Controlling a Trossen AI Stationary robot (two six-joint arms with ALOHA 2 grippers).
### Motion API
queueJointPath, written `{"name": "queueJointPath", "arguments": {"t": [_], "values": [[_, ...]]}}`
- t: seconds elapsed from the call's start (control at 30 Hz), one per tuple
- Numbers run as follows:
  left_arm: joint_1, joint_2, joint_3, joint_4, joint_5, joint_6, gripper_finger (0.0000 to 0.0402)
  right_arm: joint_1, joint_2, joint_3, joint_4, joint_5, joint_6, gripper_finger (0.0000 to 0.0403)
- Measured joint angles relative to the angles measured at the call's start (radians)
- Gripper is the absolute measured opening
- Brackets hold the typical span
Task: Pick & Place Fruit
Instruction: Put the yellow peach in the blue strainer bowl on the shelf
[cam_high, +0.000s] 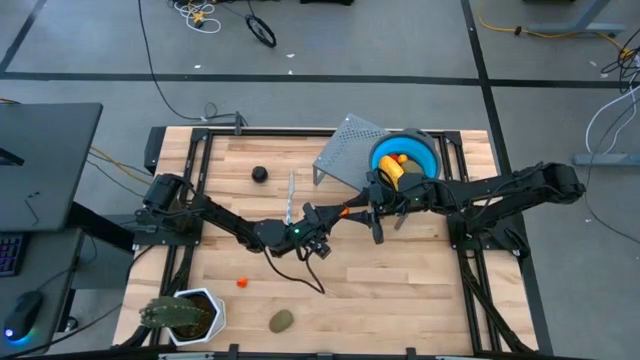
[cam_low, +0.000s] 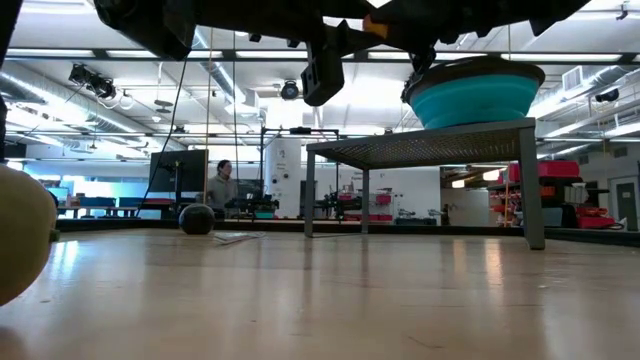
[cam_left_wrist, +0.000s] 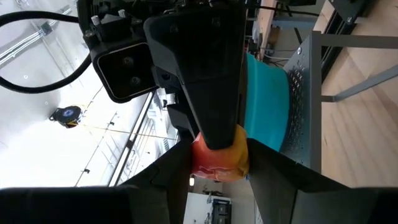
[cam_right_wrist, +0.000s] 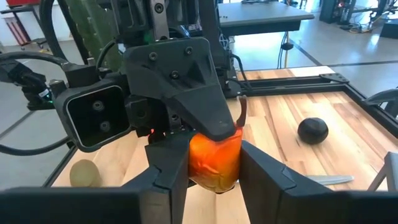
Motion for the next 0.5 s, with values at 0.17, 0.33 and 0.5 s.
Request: {"name": "queueJointPath", "arguments": {"t": [0.17, 0.33, 0.5], "values": [[0.0, 0.0, 0.0, -0.001, -0.004, -0.057, 0.0152, -0.003, -0.001, 0.0, 0.002, 0.003, 0.005, 0.0123], [-0.005, 0.0, 0.001, 0.003, -0.032, -0.168, 0.0176, -0.018, -0.002, 0.0, 0.006, 0.021, -0.004, 0.0122], [-0.02, 0.002, 0.001, 0.003, -0.03, -0.243, 0.0225, -0.039, -0.004, 0.0, 0.009, 0.059, -0.003, 0.0122]]}}
